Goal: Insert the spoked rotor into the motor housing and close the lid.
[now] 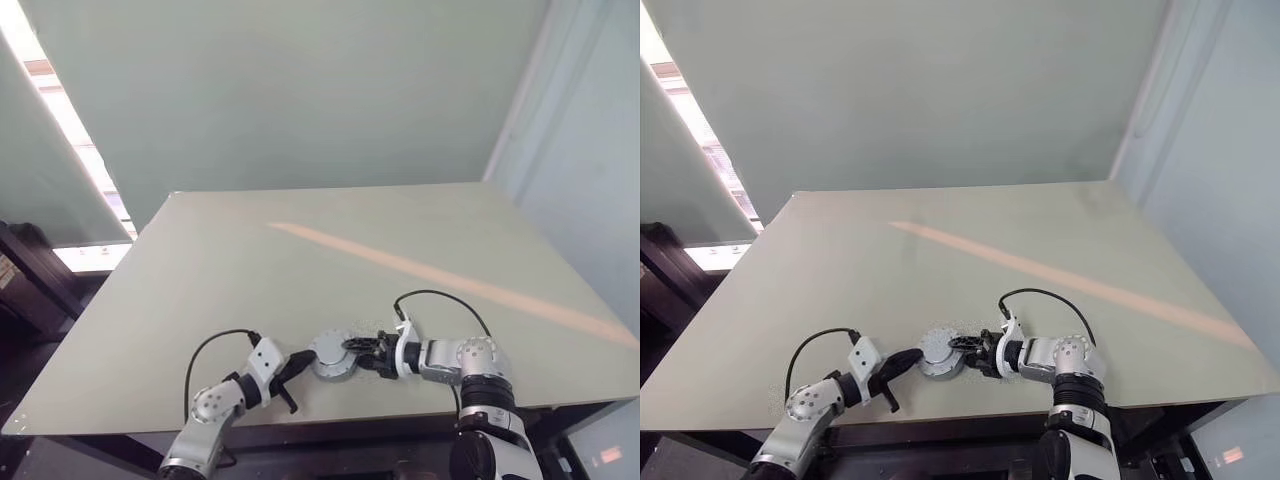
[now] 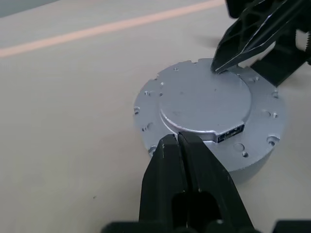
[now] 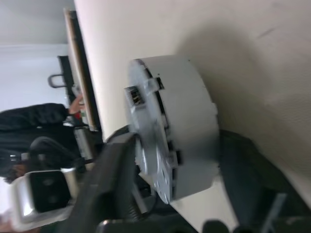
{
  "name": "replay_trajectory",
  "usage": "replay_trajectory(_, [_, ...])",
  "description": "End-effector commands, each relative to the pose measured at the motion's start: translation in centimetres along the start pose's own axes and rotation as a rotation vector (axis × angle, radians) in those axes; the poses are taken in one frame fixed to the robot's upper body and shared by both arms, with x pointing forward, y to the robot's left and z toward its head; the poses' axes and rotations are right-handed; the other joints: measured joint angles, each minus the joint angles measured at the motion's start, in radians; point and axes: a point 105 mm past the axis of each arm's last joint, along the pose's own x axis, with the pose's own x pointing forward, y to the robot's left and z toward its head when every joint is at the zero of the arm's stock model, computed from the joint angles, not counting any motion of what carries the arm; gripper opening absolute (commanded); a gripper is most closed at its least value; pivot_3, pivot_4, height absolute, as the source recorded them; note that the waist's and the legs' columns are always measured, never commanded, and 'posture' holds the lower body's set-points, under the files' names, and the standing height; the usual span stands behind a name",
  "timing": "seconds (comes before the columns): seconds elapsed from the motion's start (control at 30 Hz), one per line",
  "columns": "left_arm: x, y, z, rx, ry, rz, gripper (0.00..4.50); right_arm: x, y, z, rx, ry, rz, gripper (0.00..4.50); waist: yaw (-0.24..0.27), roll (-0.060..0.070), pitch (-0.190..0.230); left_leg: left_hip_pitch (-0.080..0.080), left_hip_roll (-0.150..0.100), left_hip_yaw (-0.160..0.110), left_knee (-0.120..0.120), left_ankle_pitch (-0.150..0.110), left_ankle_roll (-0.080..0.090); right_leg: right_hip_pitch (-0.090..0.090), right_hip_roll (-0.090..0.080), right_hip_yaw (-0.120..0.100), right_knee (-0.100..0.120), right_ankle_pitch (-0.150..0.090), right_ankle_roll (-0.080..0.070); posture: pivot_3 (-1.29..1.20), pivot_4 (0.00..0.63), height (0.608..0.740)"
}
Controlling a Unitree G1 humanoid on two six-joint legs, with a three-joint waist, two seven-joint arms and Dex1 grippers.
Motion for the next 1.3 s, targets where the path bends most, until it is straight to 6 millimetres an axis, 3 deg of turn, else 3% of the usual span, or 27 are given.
replay_trajectory(0.03, [0.5,-1.4,-0.8,-0.002,0.041,-0.057,0.0,0.5,1.3,0.0,-0.006,0.008,0.053,1.58,0.001,0.0,0.0,0.0,0.0,0.0,0.0,0.0,0.0,0.0,0.0,0.0,0.0,0.0,0.0,0.0,0.0,0.74])
replay_trajectory(0.1, [0.6,-1.4,-0.8,-0.002,0.041,-0.058,0.0,0.5,1.3,-0.1,-0.003,0.008,0.056,1.19,0.001,0.001,0.0,0.0,0.0,0.0,-0.001,0.0,0.0,0.0,0.0,0.0,-0.002,0.0,0.0,0.0,0.0,0.74])
replay_trajectory(0.4, [0.9,-1.3,0.0,-0.049,-0.005,-0.031,0.0,0.5,0.9,-0.3,-0.004,0.013,0.04,1.19,0.001,0.001,0.0,0.0,0.0,0.0,-0.002,0.0,0.0,0.001,0.0,0.0,-0.007,0.0,0.0,0.0,0.0,0.74])
replay_trajectory(0.6, [0.7,-1.1,-0.4,-0.081,0.07,-0.037,0.0,0.6,0.6,-0.4,-0.004,0.008,0.026,1.19,0.001,0.001,-0.001,-0.001,0.0,0.0,-0.002,0.0,0.0,0.001,0.0,0.0,-0.008,0.0,0.0,0.0,0.0,0.74])
replay_trajectory(0.7, [0.2,-1.2,-0.4,-0.129,0.097,-0.043,0.61,0.6,0.4,-0.3,-0.007,0.006,0.019,1.19,-0.003,0.002,-0.001,-0.001,0.0,0.0,-0.003,0.0,0.0,0.001,0.0,0.0,-0.008,0.0,0.0,0.0,0.0,0.74])
replay_trajectory(1.07, [-2.8,2.2,1.3,-0.333,0.025,0.135,4.46,0.5,0.3,-0.4,-0.013,0.005,0.01,1.19,-0.019,0.002,-0.001,-0.001,0.0,0.0,-0.012,0.0,0.0,0.0,0.001,0.0,-0.011,0.0,0.0,0.0,0.0,0.74])
replay_trajectory(1.3, [-4.7,4.4,2.3,-0.693,-0.132,0.354,4.5,0.7,1.2,-0.5,0.015,-0.01,0.092,1.19,-0.024,0.001,-0.001,-0.001,0.0,0.0,-0.012,0.0,0.0,-0.001,0.0,0.0,-0.012,0.001,0.002,0.0,0.0,0.74])
